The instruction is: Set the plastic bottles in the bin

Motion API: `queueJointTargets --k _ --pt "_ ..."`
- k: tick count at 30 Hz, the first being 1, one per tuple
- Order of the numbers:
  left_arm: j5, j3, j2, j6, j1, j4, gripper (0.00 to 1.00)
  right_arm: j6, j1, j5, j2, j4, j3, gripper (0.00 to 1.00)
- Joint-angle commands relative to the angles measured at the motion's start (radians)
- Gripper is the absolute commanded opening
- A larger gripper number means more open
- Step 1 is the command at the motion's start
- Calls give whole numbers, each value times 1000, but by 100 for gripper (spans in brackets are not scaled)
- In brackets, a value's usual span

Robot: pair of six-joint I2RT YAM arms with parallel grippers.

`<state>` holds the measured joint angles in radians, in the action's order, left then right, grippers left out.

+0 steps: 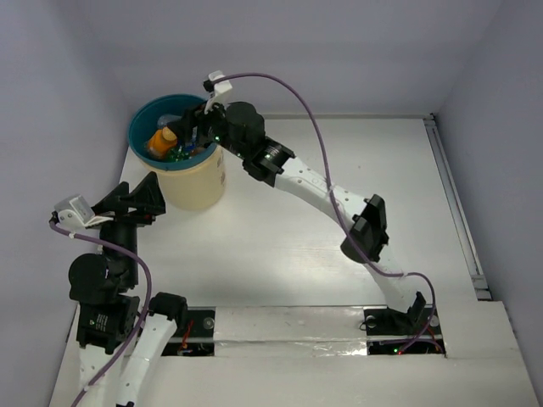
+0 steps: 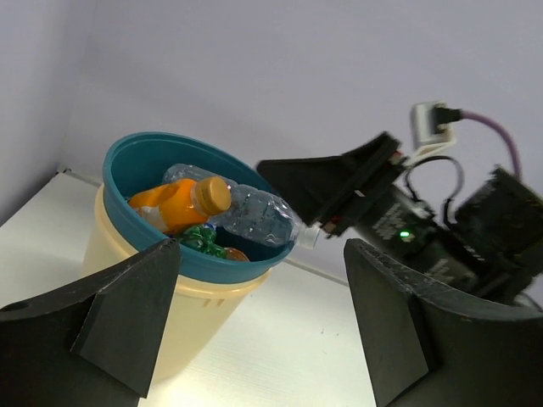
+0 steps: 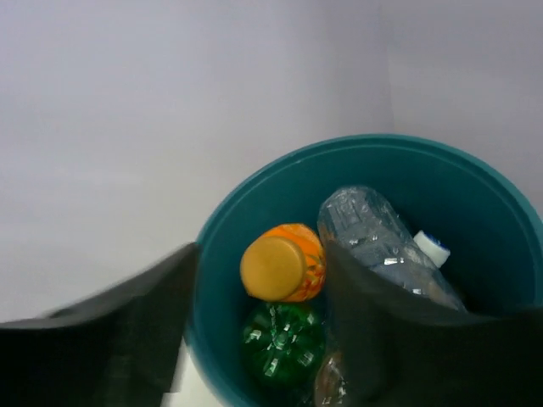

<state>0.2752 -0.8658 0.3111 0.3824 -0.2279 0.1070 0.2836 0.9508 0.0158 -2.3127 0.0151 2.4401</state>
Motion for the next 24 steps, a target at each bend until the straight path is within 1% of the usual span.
queueJointTargets --k 1,3,4,5,7,8,10,11,12,14,15,16,17,18,19,20,22,24 --pt "-37 -53 34 0 1 -10 76 6 9 10 218 118 -108 60" --pt "-60 -61 42 6 1 3 78 9 9 16 316 164 -229 33" --pt "-86 -64 45 7 1 8 79 12 9 21 432 192 -378 16" --pt "-100 -64 49 7 1 13 82 14 9 21 494 259 -460 10" --pt "-137 -61 54 10 1 28 85 12 9 42 625 318 -618 3" --pt "-145 -61 56 13 1 34 88 0 9 50 759 357 -768 3" --pt "-177 -55 59 16 1 52 91 -6 9 104 896 376 -907 3" --pt "-192 -52 57 21 1 56 99 -9 9 122 965 385 -976 4" --pt "-221 -44 57 21 1 60 99 -8 9 163 1106 387 -1107 6" --pt "-238 -36 62 36 1 69 99 17 9 214 1246 379 -1234 12" --pt "-248 -32 62 45 1 72 99 28 9 264 1385 370 -1347 18" --pt "-264 -27 65 50 1 74 99 35 9 300 1454 356 -1396 33" --pt "-271 -27 66 55 1 77 99 52 9 335 1517 311 -1441 41" --pt "-303 -24 69 55 1 77 99 58 9 419 1579 280 -1478 52" --pt "-309 -22 71 56 1 80 99 63 9 461 1686 245 -1530 66" --pt "-315 -21 74 56 1 83 99 77 9 498 1735 173 -1550 71" --pt "-333 -19 80 59 1 85 99 84 9 590 1850 117 -1601 80" --pt "-344 -15 91 64 1 88 99 91 9 619 1909 65 -1628 80"
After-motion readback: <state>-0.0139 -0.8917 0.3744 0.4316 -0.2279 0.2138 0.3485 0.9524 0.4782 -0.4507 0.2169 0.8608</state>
